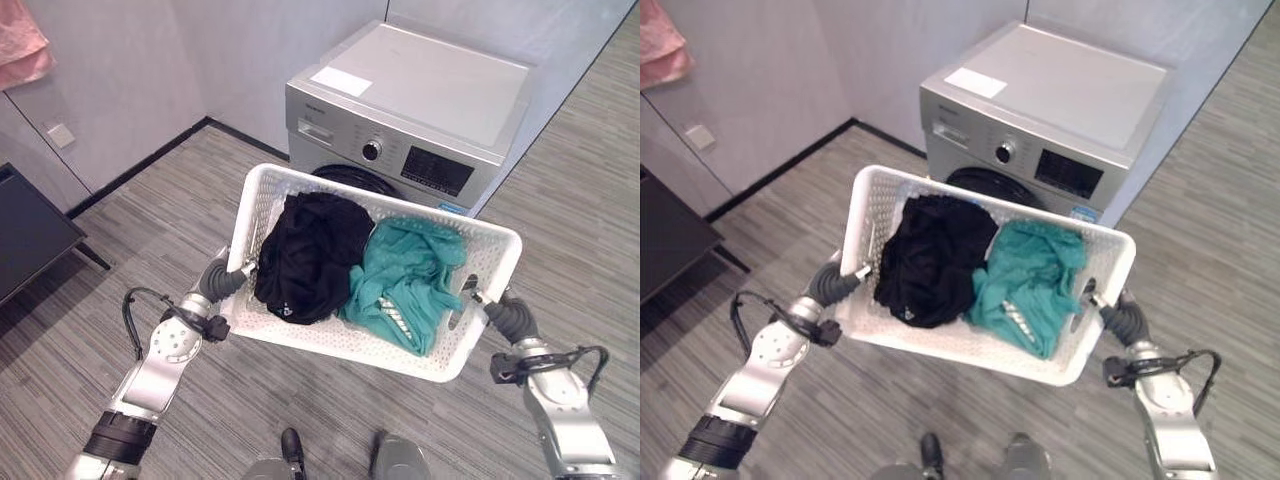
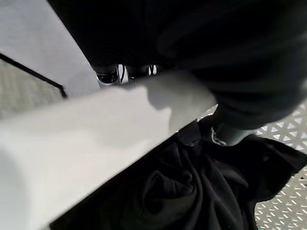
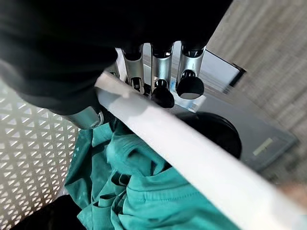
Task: Grab the laundry basket,head to the washer,open it,put in the laundry and shut it.
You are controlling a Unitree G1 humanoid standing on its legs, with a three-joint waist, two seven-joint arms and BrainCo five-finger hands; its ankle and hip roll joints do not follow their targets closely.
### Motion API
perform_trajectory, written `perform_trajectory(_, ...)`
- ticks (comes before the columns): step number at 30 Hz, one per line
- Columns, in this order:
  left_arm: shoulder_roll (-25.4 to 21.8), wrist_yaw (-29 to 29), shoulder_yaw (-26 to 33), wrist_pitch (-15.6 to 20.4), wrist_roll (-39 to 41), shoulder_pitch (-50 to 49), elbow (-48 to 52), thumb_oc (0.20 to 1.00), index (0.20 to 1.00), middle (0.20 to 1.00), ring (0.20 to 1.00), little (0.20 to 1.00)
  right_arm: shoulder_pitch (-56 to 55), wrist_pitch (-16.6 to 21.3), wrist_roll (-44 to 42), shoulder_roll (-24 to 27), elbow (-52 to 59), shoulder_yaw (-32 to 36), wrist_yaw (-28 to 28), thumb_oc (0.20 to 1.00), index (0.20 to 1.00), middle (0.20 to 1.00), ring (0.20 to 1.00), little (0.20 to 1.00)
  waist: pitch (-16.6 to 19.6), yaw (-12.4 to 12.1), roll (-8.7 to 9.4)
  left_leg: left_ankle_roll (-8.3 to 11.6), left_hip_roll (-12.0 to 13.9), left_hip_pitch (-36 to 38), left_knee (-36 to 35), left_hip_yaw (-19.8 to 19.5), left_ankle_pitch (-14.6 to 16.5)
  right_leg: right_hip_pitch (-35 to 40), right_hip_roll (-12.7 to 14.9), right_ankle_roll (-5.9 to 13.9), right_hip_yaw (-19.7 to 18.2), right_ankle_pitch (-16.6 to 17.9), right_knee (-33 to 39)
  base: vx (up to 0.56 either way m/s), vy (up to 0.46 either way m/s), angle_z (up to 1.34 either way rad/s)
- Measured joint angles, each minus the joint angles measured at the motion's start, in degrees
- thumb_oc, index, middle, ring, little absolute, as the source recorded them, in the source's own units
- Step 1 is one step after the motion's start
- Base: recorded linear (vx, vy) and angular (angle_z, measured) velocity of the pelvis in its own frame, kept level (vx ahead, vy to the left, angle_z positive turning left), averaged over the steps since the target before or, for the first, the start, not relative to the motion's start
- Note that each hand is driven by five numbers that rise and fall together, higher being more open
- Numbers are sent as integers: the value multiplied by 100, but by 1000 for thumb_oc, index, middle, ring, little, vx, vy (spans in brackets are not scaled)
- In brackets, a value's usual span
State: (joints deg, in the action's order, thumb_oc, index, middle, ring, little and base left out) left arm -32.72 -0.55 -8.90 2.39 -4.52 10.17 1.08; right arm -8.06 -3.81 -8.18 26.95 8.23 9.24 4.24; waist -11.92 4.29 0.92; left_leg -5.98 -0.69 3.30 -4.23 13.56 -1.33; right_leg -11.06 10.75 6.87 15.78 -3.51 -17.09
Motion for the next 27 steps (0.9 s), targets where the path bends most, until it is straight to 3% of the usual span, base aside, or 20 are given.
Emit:
perform_trajectory(2, -6, 0, -10, 9, 2, 43, 11, 200, 200, 200, 200, 200, 30, 7, 0, 26, 6, 20, 0, 200, 200, 200, 200, 200, 5, 83, 34, 37, -13, 217, -10, 14, 190, -110, -113, -33, 248, 398, 675, 139, 31, -3)
perform_trajectory(4, -14, 0, -10, 9, 3, 67, 7, 200, 200, 200, 200, 200, 19, 7, -1, 37, 3, 20, 0, 200, 200, 200, 200, 200, 64, 135, 138, 191, -91, 361, -6, 1, 265, -84, -122, 20, 226, 749, 1071, 167, 29, 4)
perform_trajectory(5, -11, 0, -35, 0, 9, 111, -14, 200, 200, 200, 200, 200, 27, 8, -7, 44, -20, 19, 0, 200, 200, 200, 200, 200, 112, 150, 218, 244, -139, 438, 6, -8, 392, -64, -119, -28, 171, 944, 1217, 221, 28, 2)
perform_trajectory(6, 3, 0, -156, -19, 15, 288, -116, 200, 200, 200, 200, 200, 135, 7, -16, 150, -174, 19, -1, 200, 200, 200, 200, 200, 127, 172, 156, 374, -44, 554, 32, -50, 508, 143, -227, -248, 170, 1115, 1291, 170, 17, -1)
perform_trajectory(7, -1, 0, -261, -21, 19, 490, -214, 200, 200, 200, 200, 200, 226, 0, -53, 298, -264, 18, -2, 200, 200, 200, 200, 200, 132, 164, 84, 483, 57, 562, 39, -44, 535, 204, -325, -309, 196, 1063, 1309, 172, 12, 8)
perform_trajectory(9, -1, 6, -499, -46, 188, 1133, -589, 200, 200, 200, 200, 200, 459, -12, -197, 735, -332, 38, -64, 200, 200, 200, 200, 200, 156, 263, 14, 651, 220, 530, 165, -51, 612, 285, -458, -614, 332, 1051, 1289, 156, 1, 18)
perform_trajectory(12, 13, 18, -763, -75, 289, 1829, -1028, 200, 200, 200, 200, 200, 862, -13, -316, 1284, -499, 45, -156, 200, 200, 200, 200, 200, 158, 500, 10, 724, 318, 694, 210, -48, 623, 477, -491, -776, 407, 925, 1227, 187, -6, 23)
perform_trajectory(15, -61, 63, -985, -117, 511, 2608, -1296, 200, 200, 200, 200, 200, 1250, 0, -472, 2073, -623, 55, -175, 200, 200, 200, 200, 200, 159, 605, 9, 775, 321, 887, 186, -24, 645, 654, -519, -700, 558, 850, 1235, 225, -8, 0)
perform_trajectory(16, -118, 77, -1028, -133, 607, 2780, -1296, 200, 200, 200, 200, 200, 1378, 20, -501, 2230, -691, 55, -173, 200, 200, 200, 200, 200, 162, 607, 3, 862, 335, 1011, 155, -16, 744, 746, -538, -602, 599, 755, 1251, 156, -16, -10)
perform_trajectory(20, -184, 272, -1025, 17, 701, 3098, -1178, 200, 200, 200, 200, 200, 1263, 244, -583, 2588, -522, 421, -207, 200, 200, 200, 200, 200, 256, 631, -89, 907, 408, 1144, 280, 94, 928, 832, -565, -445, 536, 527, 1060, 255, -155, -6)
perform_trajectory(21, -189, 275, -1023, 59, 749, 3129, -1176, 200, 200, 200, 200, 200, 1177, 253, -582, 2654, -471, 468, -208, 200, 200, 200, 200, 200, 276, 616, -29, 1206, 439, 924, 771, 129, 1104, 812, -541, -524, 551, 453, 967, 117, -270, -1)
perform_trajectory(22, -220, 278, -1020, 78, 821, 3139, -1172, 200, 200, 200, 200, 200, 1150, 247, -578, 2691, -434, 469, -196, 200, 200, 200, 200, 200, 285, 574, 100, 1482, 542, 509, 1720, 174, 1300, 766, -496, -542, 577, 211, 788, 86, -146, -7)
perform_trajectory(23, -247, 286, -1021, 66, 870, 3078, -1163, 200, 200, 200, 200, 200, 1102, 251, -571, 2762, -312, 510, -193, 200, 200, 200, 200, 200, 342, 534, 158, 1585, 744, -83, 3050, 288, 1288, 965, -609, -633, 532, 256, 1107, 101, -142, -24)
perform_trajectory(24, -285, 292, -992, 75, 907, 3040, -1142, 200, 200, 200, 200, 200, 1173, 263, -562, 2799, -327, 476, -191, 200, 200, 200, 200, 200, 330, 409, 146, 1666, 858, -291, 3703, 194, 1229, 1014, -701, -785, 427, 291, 1114, 157, -49, -97)
perform_trajectory(25, -316, 384, -972, 121, 984, 2855, -1125, 200, 200, 200, 200, 200, 1365, 273, -558, 2810, -463, 257, -189, 200, 200, 200, 200, 200, 344, 94, 123, 1655, 987, -557, 4642, -142, 886, 1139, -840, -992, 44, 301, 1110, 125, 17, -120)
perform_trajectory(26, -314, 410, -977, 122, 1064, 2762, -1116, 200, 200, 200, 200, 200, 1428, 269, -557, 2806, -553, 82, -186, 200, 200, 200, 200, 200, 313, -7, 202, 1574, 1040, -765, 4988, -457, 998, 1301, -878, -1089, -125, 250, 1182, 101, 72, -96)
perform_trajectory(27, -312, 421, -998, 109, 1091, 2778, -1135, 200, 200, 200, 200, 200, 1507, 278, -558, 2724, -687, -19, -181, 200, 200, 200, 200, 200, 358, 67, 261, 1516, 1055, -1039, 5170, -611, 1081, 1326, -878, -1130, -121, 207, 1229, 135, 145, -46)
